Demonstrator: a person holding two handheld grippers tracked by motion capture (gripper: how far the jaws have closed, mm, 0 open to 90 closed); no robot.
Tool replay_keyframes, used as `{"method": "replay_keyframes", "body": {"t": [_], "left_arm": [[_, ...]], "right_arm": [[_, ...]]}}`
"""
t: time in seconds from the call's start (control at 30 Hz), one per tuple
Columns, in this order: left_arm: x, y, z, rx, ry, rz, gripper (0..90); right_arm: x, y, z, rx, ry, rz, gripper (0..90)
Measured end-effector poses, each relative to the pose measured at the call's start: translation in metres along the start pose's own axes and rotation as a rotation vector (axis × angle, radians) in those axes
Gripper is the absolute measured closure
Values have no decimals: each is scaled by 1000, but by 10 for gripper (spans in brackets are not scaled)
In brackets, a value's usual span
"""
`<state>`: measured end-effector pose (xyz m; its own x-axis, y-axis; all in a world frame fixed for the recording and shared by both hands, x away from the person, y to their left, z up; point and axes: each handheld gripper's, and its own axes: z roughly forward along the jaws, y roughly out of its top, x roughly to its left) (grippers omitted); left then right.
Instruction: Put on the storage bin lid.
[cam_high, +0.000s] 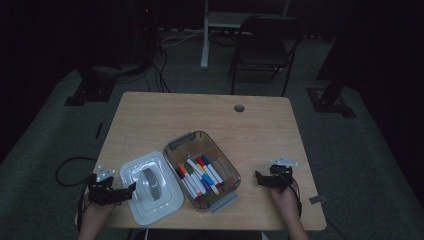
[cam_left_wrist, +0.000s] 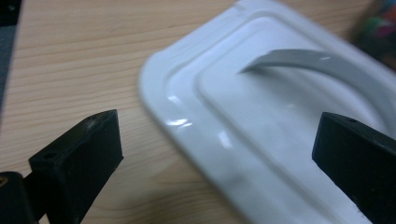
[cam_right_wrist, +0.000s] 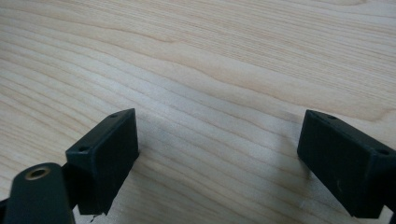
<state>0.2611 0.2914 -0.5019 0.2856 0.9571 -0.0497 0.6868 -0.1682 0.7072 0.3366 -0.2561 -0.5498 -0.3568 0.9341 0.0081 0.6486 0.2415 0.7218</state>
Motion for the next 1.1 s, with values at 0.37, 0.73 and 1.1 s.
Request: {"method": "replay_keyframes", "body": {"t": [0.37,0.73,1.1], "left_arm": [[-36,8,-7,-42,-47,44,44],[-66,14,12,-8,-74,73,54],[-71,12,35,8,-36,43,299]], "right_arm": [[0,0,0,0,0,0,123],[0,0,0,0,0,1,122],[0,0,0,0,0,0,123]]}}
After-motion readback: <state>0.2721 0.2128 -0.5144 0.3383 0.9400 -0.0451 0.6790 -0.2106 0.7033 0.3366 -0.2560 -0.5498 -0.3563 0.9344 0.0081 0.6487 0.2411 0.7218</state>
